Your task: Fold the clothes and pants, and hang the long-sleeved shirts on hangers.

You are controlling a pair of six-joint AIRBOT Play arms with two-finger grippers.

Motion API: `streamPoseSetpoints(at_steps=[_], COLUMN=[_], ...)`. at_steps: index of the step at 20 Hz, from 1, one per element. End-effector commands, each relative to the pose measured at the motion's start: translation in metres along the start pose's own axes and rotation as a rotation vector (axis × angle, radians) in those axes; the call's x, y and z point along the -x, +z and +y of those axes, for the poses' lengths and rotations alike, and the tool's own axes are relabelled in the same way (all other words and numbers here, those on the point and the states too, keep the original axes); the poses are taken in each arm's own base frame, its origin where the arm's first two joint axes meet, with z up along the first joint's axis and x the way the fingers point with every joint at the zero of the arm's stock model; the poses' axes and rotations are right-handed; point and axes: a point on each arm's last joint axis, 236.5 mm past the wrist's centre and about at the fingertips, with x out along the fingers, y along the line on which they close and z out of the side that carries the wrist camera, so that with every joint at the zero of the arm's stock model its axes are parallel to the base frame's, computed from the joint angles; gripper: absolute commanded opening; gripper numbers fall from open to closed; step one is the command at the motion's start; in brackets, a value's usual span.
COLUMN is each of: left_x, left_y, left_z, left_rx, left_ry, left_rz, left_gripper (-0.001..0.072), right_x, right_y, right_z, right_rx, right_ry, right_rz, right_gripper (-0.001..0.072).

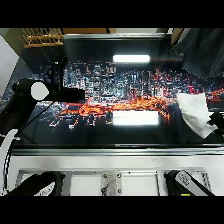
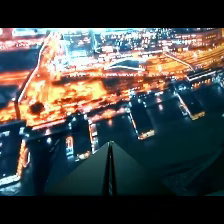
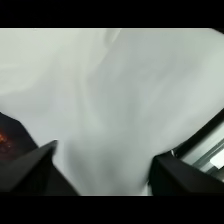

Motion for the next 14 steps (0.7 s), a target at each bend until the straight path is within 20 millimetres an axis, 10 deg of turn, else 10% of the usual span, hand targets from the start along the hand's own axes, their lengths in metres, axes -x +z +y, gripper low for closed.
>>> streamPoseSetpoints(at_steps=[1,3,5,11,14], left_x=[0.000,0.000,0.000,0.000,0.000], left_y=[0.000,0.000,0.000,0.000,0.000], left_z=[0.000,0.000,0.000,0.000,0.000], left_rx=[-0.002,-0.002,-0.001,-0.001,-0.001], left_ry=[0.000,0.000,0.000,0.000,0.000], left_rz=[0.001,0.001,0.001,0.001,0.000], left_gripper=[0.0009,0.0008,0.0009,0.0009,0.0009], right_x=[0.001,0.022,0.092,0.132,0.134], right_y=[-0.019,-0.006,0.031,-0.069,-0.136], right_z=[-0.008,-0.008,0.048,0.209,0.251], right_rx=[0.007,0.082,0.200,0.570,0.767], right_ry=[-0.035,-0.055,0.083,0.500,0.582], right_rz=[0.058,0.023,-0.235,-0.177,-0.079], right_gripper=[0.0688,0.0693,0.0693,0.0681,0.0131])
